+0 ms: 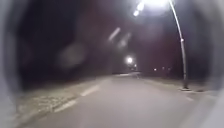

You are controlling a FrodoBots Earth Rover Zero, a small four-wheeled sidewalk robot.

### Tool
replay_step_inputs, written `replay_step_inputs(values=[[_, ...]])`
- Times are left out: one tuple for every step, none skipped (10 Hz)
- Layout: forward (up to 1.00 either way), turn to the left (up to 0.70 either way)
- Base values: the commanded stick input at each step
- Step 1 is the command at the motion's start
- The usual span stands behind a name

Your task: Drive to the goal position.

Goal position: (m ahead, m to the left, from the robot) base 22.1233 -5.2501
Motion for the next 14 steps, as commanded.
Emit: replay_step_inputs(values=[[0.7, 0.0], [0.7, 0.0], [0.7, 0.0], [0.7, 0.0], [0.7, 0.0], [0.7, 0.0], [0.7, 0.0], [0.7, 0.0], [0.7, 0.0], [0.7, 0.0], [0.7, 0.0], [0.7, 0.0], [0.7, 0.0], [0.7, 0.0]])
